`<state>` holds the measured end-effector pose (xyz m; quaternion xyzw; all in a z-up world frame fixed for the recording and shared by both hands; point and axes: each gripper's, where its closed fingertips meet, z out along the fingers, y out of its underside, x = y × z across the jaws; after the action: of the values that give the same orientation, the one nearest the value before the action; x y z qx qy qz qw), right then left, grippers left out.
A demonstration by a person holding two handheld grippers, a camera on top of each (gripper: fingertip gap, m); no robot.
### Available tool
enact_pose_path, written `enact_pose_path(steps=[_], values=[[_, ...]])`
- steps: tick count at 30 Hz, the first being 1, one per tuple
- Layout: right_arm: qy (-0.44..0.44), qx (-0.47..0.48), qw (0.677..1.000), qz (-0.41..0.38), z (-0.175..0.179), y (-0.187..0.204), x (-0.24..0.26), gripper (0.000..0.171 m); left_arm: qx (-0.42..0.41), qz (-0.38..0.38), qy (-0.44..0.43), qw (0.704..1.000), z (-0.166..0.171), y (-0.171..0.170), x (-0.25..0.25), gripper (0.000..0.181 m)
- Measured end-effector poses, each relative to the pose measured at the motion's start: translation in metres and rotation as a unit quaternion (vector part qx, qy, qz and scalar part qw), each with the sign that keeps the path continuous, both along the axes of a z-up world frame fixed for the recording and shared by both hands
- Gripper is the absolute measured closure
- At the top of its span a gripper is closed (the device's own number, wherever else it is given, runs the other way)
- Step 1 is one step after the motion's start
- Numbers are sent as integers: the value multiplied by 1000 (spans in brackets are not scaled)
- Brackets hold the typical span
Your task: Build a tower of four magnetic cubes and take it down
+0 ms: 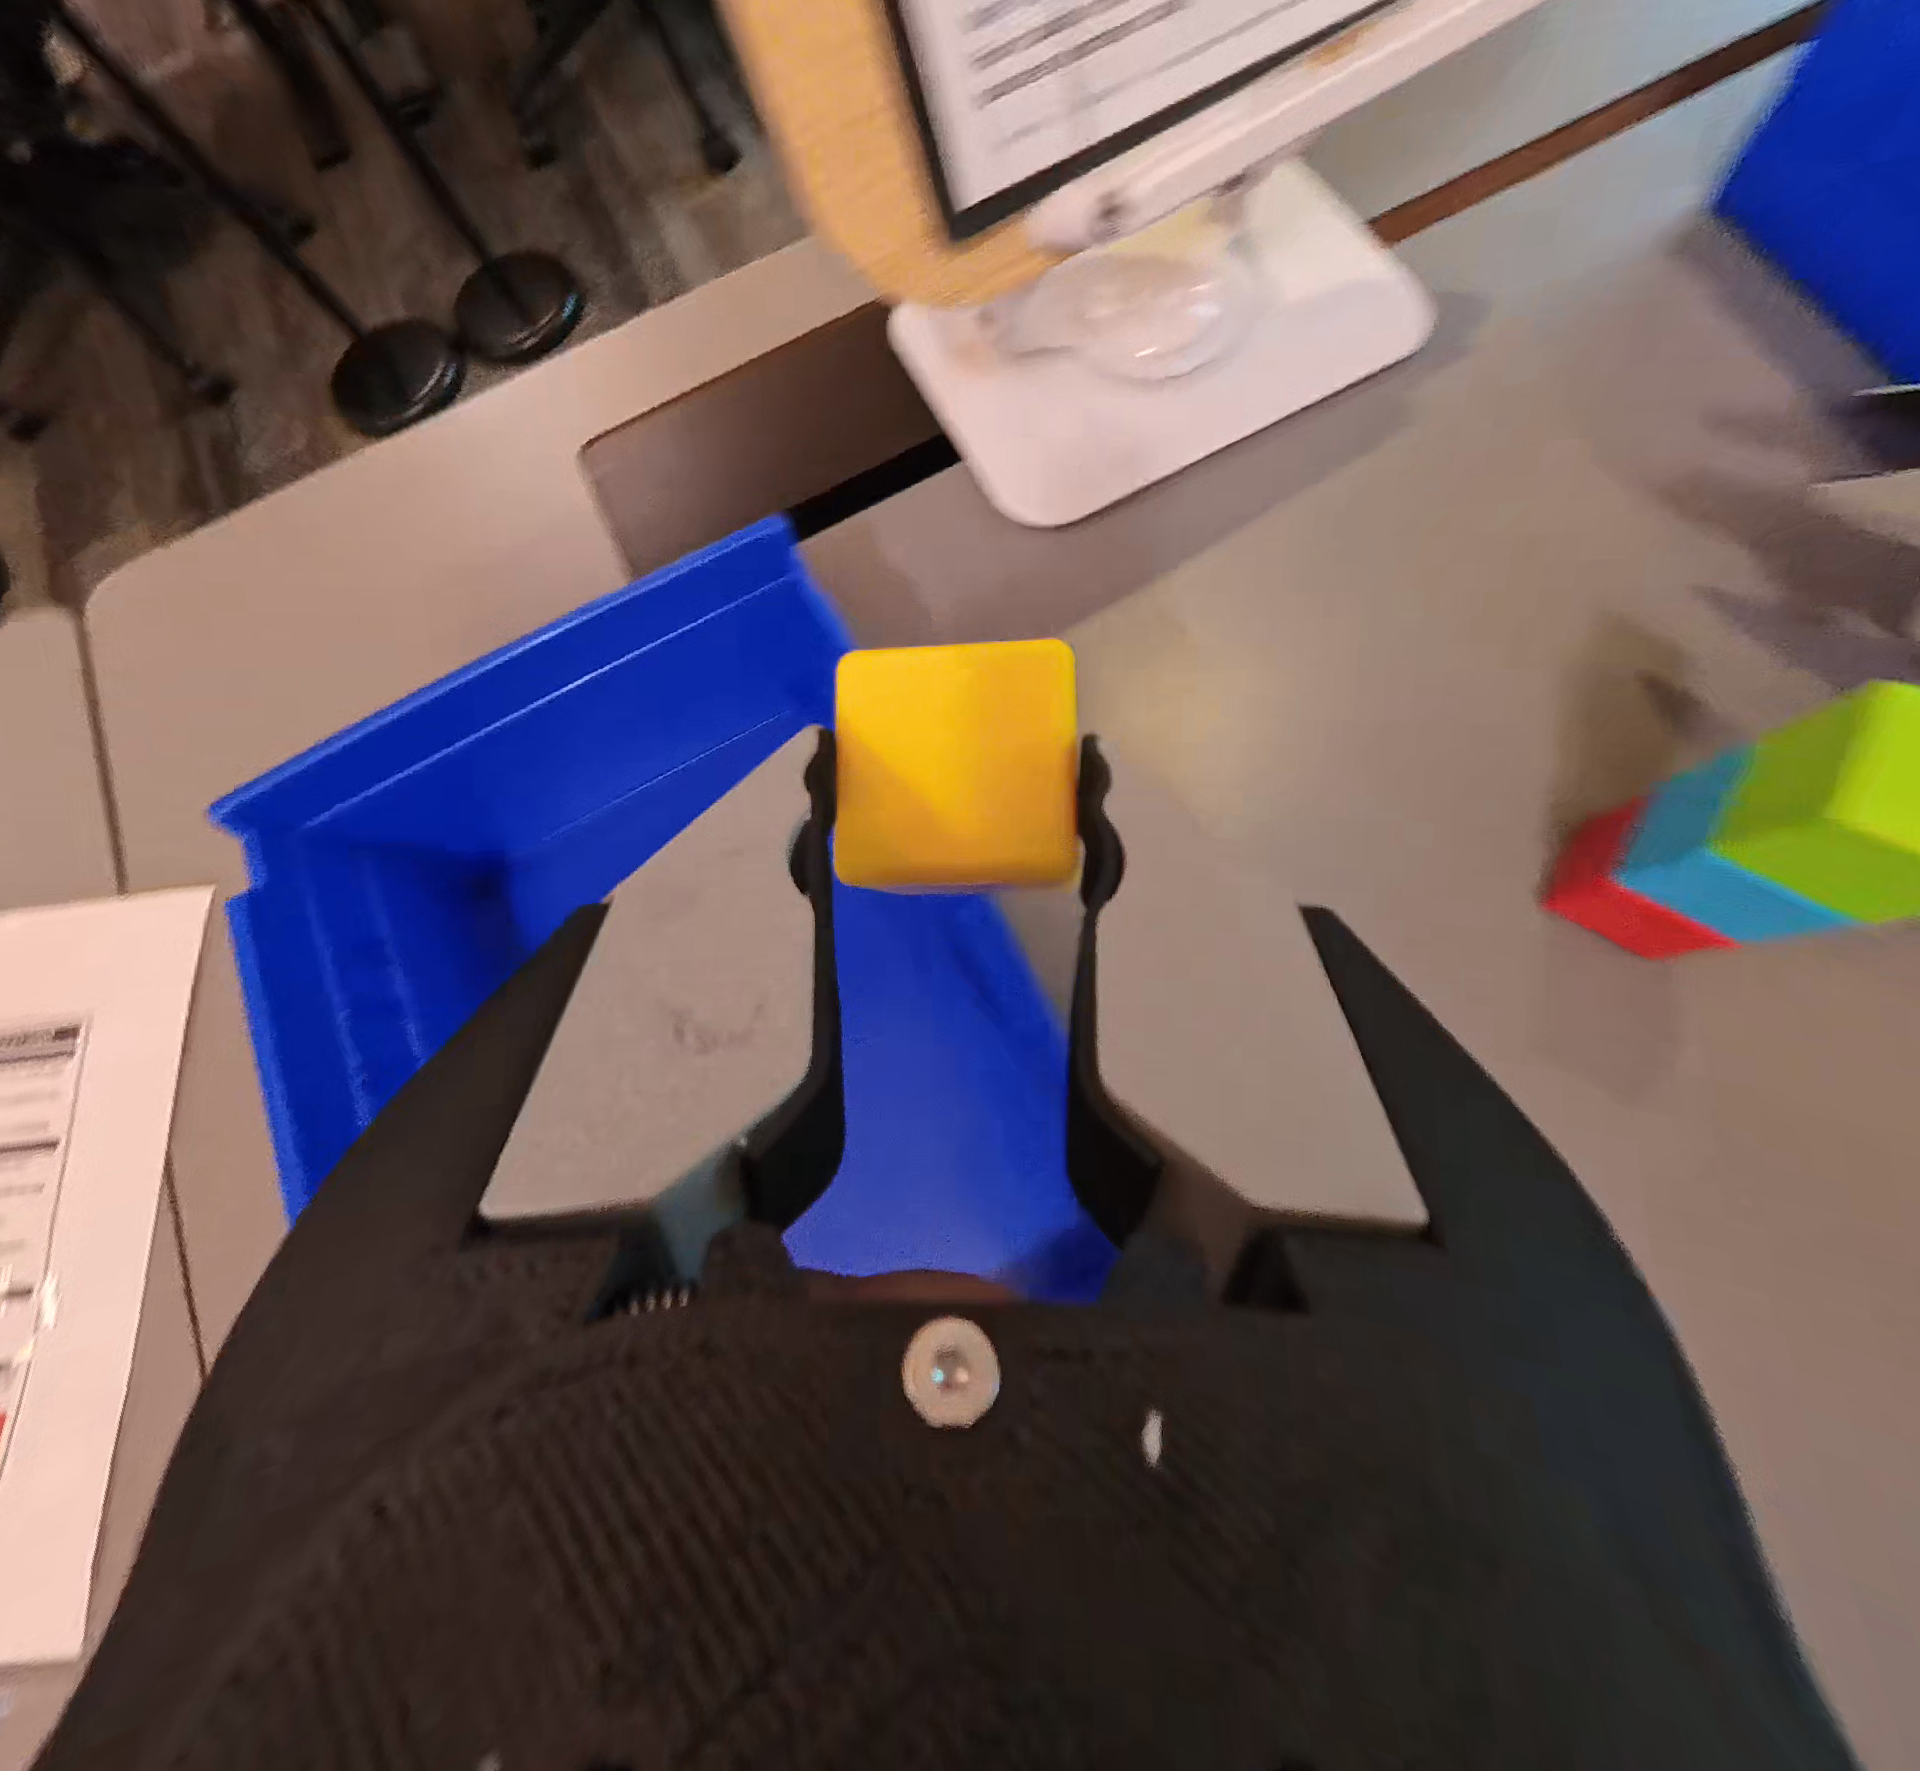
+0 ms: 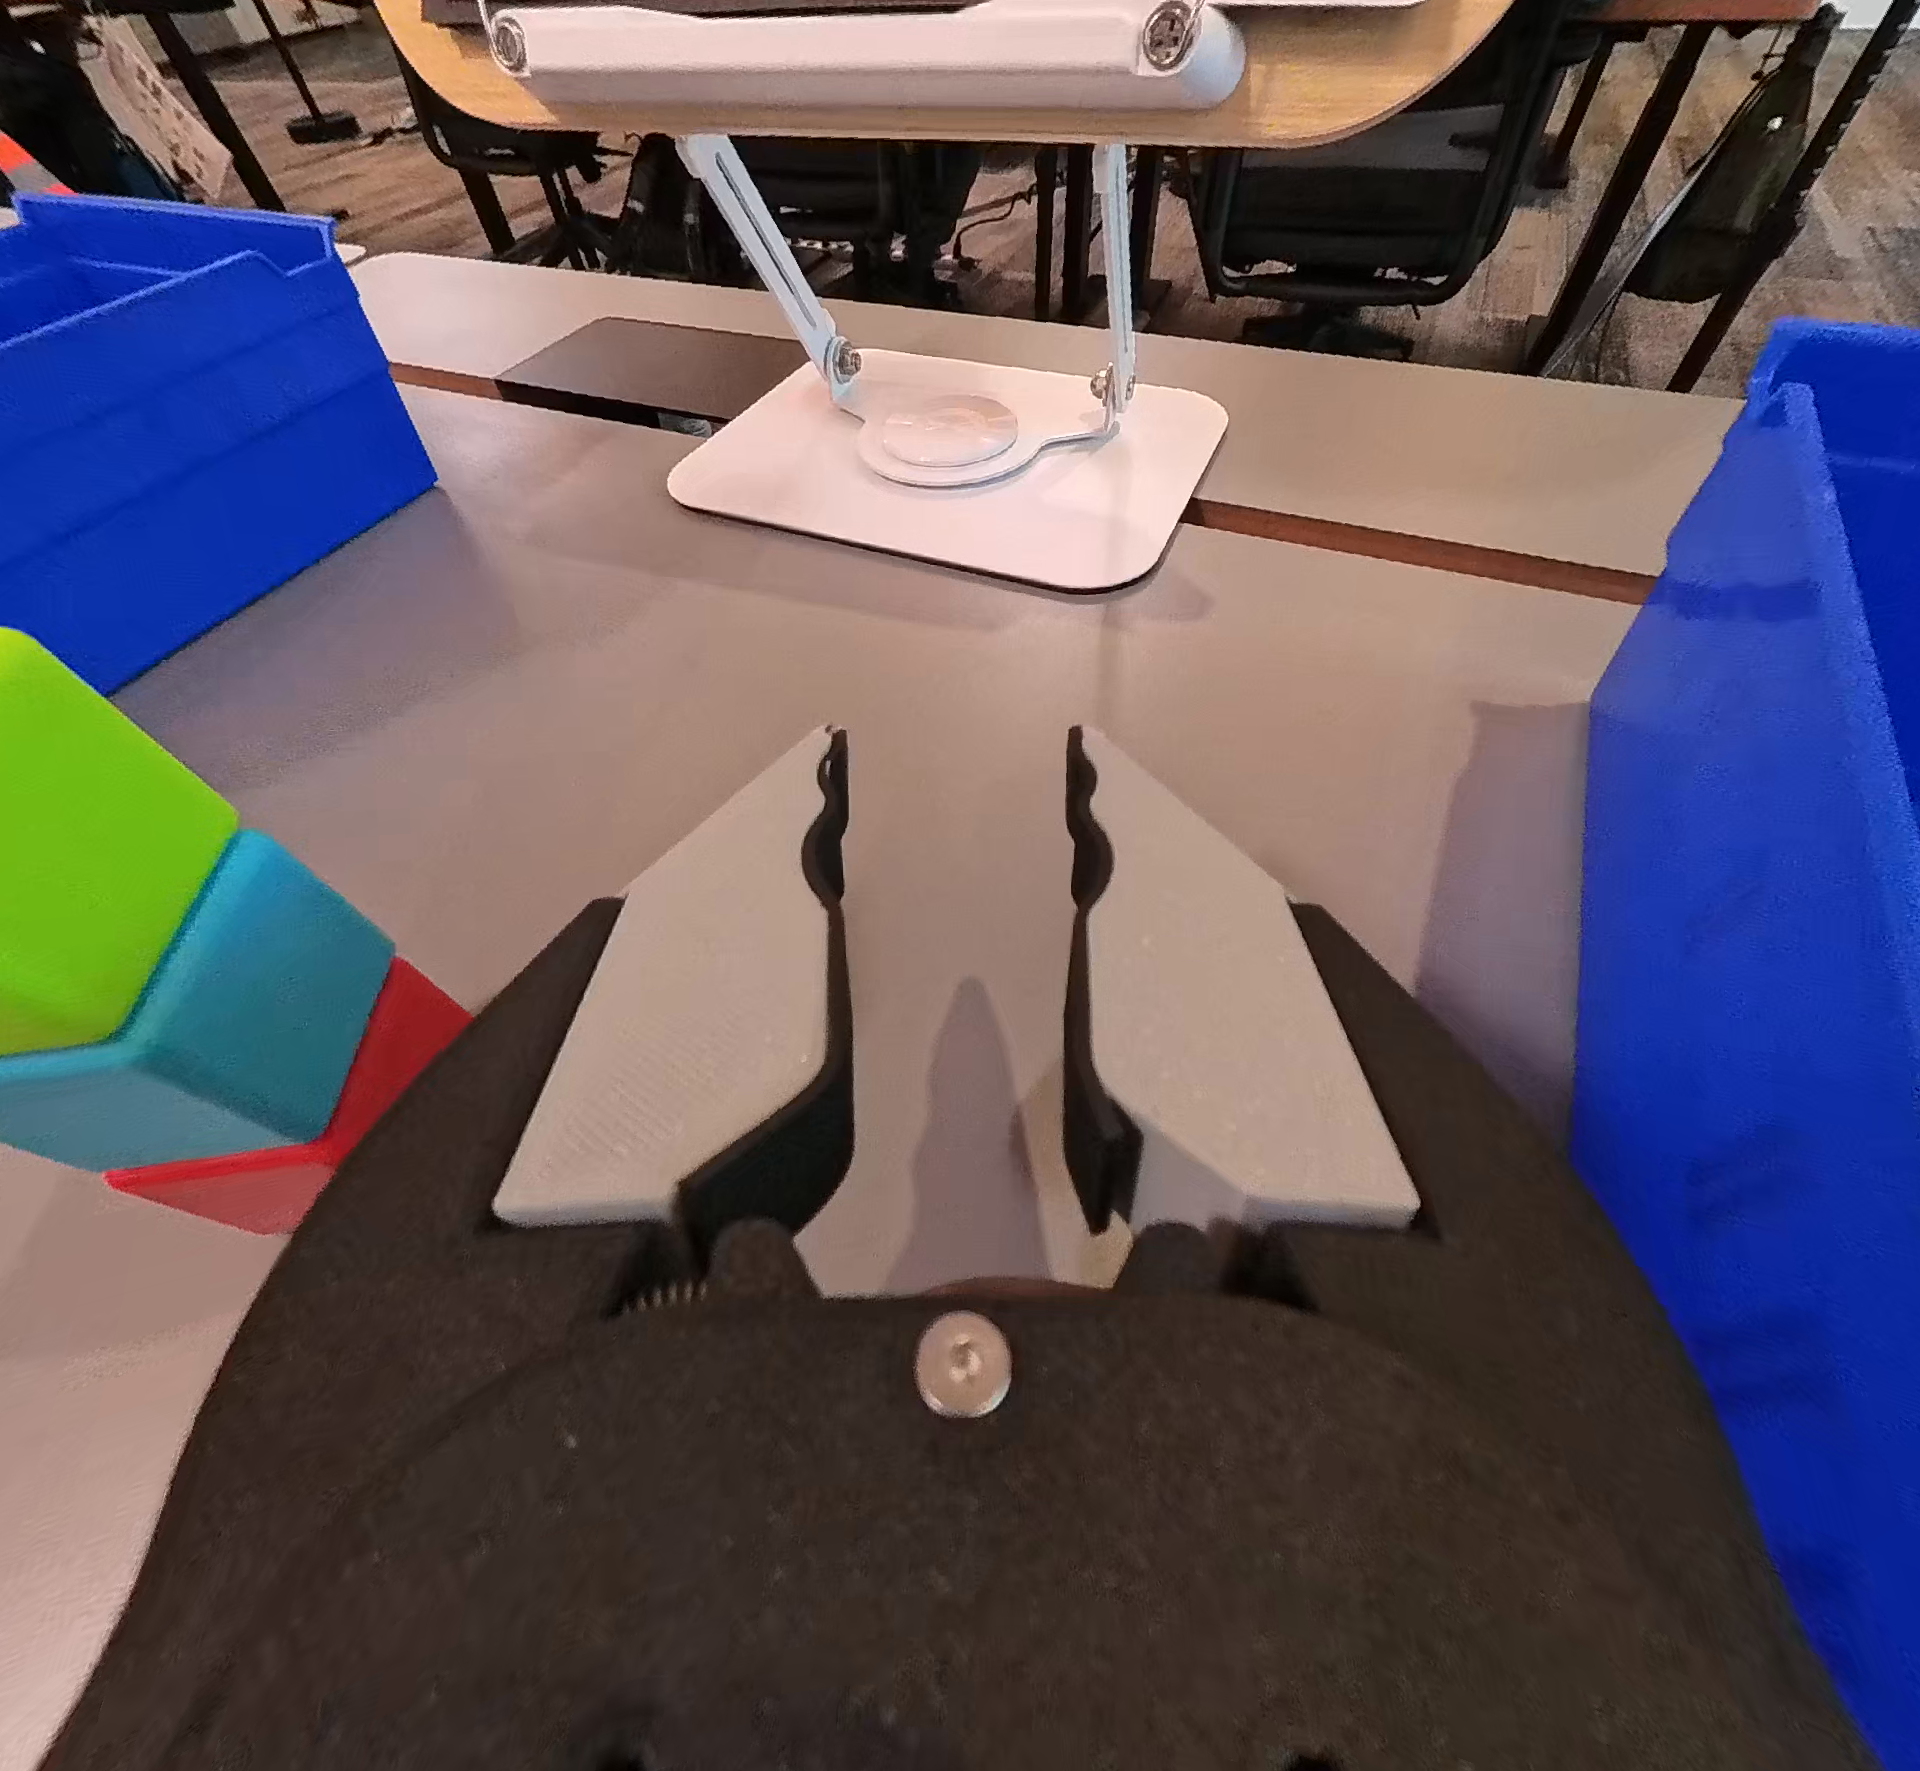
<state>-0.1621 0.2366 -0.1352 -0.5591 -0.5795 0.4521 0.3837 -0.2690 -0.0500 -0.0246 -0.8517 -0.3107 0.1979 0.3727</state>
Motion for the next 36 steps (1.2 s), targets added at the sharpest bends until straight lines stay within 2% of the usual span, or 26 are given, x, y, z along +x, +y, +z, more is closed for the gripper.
enact_pose_path(steps=[4,7,11,16,23,29,36], values=[[2,2,1000,1,2,0,1,132,-2,-102,3,995,29,54,67,136],[8,-2,1000,1,5,-1,2,132,-24,-165,10,986,35,91,112,137],[8,-4,1000,-1,6,2,2,132,-55,-209,17,976,27,128,149,137],[11,-20,1000,-2,8,4,3,132,-79,-229,9,970,2,156,166,137],[21,-30,999,2,15,3,4,132,-103,-223,-3,969,-38,171,165,136],[26,-37,999,2,18,3,5,132,-73,-213,6,974,-33,171,161,132],[23,-29,999,4,17,1,5,132,35,-183,36,982,-8,161,158,120]])
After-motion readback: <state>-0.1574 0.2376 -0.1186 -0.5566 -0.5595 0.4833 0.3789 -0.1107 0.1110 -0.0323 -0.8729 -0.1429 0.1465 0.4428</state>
